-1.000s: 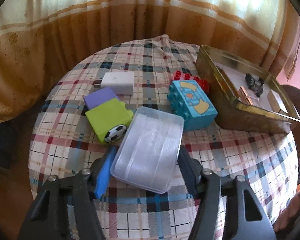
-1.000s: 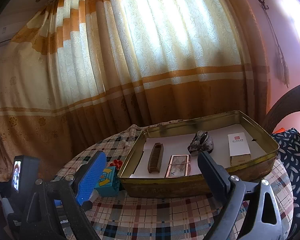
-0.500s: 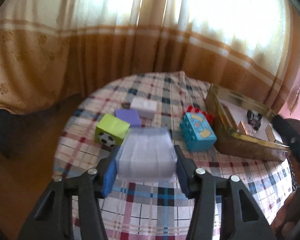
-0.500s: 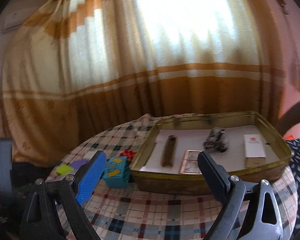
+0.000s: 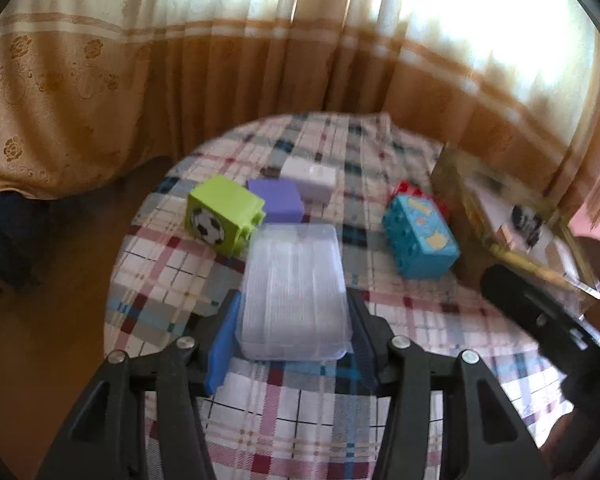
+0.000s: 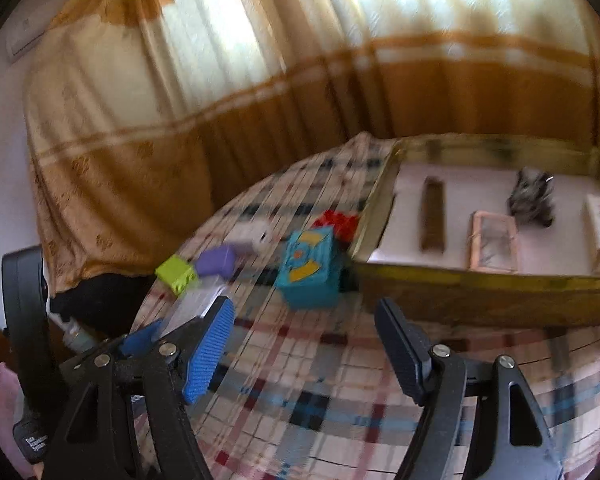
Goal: Organize rigid objects
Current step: 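Grasp the clear plastic box with the left tool and lift it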
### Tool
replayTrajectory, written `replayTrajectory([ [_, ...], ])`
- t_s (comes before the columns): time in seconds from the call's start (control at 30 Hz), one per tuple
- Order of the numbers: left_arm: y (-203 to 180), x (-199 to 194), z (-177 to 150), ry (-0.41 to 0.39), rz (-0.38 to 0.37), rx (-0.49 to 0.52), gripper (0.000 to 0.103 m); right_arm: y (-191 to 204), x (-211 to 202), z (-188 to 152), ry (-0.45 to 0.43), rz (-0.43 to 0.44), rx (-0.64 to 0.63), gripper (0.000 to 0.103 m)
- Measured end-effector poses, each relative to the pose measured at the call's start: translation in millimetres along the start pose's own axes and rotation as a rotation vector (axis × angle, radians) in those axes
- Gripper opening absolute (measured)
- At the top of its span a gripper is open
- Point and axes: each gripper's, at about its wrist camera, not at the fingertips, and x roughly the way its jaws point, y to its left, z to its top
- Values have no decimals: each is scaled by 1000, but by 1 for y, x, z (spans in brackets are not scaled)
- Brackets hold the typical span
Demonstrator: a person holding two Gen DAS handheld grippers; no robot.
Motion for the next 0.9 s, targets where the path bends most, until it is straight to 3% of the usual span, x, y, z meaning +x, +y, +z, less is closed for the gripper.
replayTrajectory([
  [0.17, -15, 6, -1, 36, 79, 83, 54, 4, 22, 6, 47, 19, 29, 73],
  [0.23, -11, 11, 0, 62, 58, 71, 54, 2, 32, 8, 73, 32, 63, 72],
  [0.37, -2, 5, 2, 43, -6, 20, 54, -3, 52, 15, 99, 14, 145, 72],
  [0.57, 1, 4, 2, 28, -29, -10, 54, 1, 79, 23, 145, -35, 166, 70],
  [0.6, 0, 3, 2, 23, -33, -10, 54, 2, 79, 25, 134, -39, 155, 68],
  [0.67, 1, 2, 2, 13, -42, -12, 54, 5, 84, 27, 143, -71, 112, 51],
  [0.83, 2, -4, 0, -15, -67, -12, 54, 5, 80, 28, 172, -55, 35, 47],
  [0.9, 1, -7, -1, -32, -71, -7, 54, 1, 71, 24, 188, -8, 47, 47],
])
